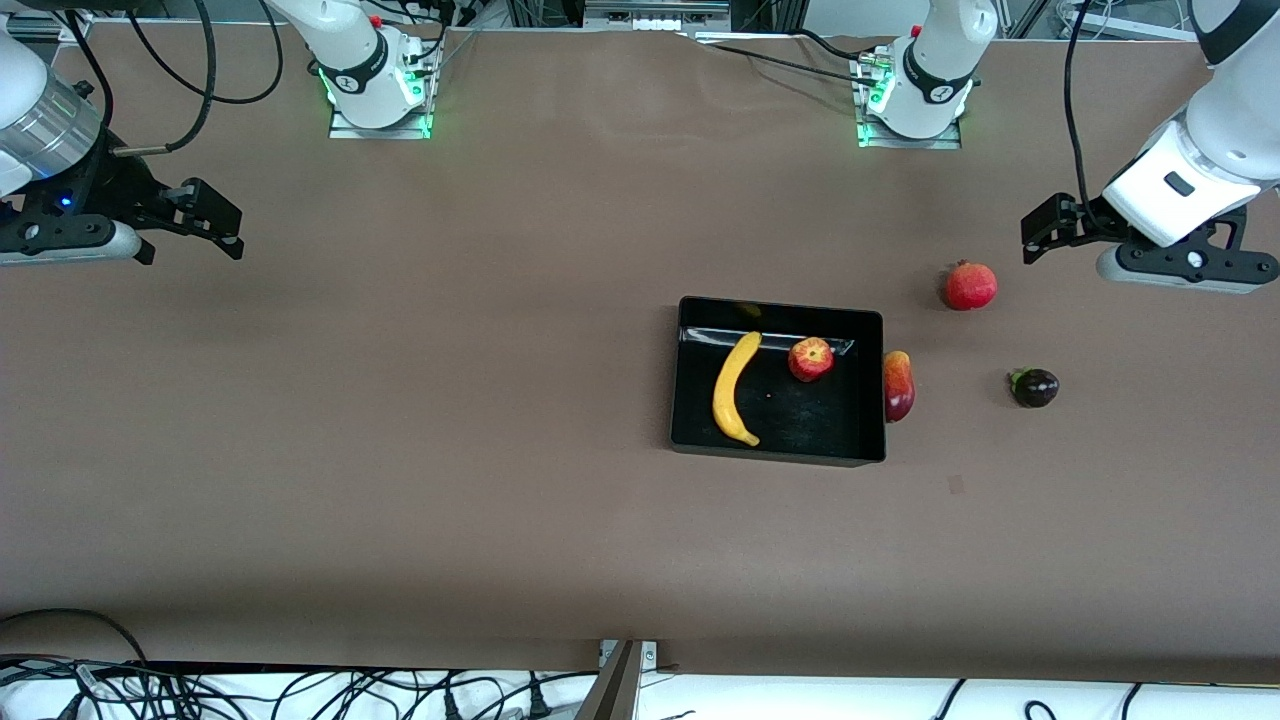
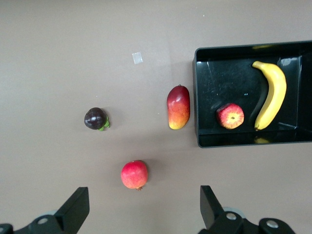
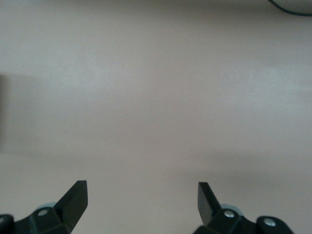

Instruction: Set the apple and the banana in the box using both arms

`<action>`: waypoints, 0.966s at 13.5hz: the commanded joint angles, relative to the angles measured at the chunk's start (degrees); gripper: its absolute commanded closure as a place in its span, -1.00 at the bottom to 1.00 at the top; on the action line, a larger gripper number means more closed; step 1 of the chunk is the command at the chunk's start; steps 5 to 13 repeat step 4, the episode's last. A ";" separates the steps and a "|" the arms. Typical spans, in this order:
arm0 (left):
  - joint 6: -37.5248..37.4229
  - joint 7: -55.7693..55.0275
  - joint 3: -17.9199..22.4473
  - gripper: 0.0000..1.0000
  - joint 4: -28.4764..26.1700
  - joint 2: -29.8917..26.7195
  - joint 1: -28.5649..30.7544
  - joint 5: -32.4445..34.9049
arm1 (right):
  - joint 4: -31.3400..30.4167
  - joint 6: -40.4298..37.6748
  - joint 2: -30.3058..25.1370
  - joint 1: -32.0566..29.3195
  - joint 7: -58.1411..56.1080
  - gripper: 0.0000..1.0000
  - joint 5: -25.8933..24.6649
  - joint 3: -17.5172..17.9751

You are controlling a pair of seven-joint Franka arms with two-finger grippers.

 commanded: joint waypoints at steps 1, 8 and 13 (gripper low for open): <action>0.85 2.47 1.16 -1.00 -1.19 -0.47 -0.62 -0.69 | 0.94 -0.32 0.30 -0.18 -0.09 -1.00 -0.17 0.11; 0.33 2.38 1.16 -1.00 -1.19 -0.47 -0.45 -0.78 | 0.94 -0.32 0.30 -0.18 -0.09 -1.00 -0.17 0.20; 0.33 2.38 1.16 -1.00 -1.19 -0.47 -0.45 -0.78 | 0.94 -0.32 0.30 -0.18 -0.09 -1.00 -0.17 0.20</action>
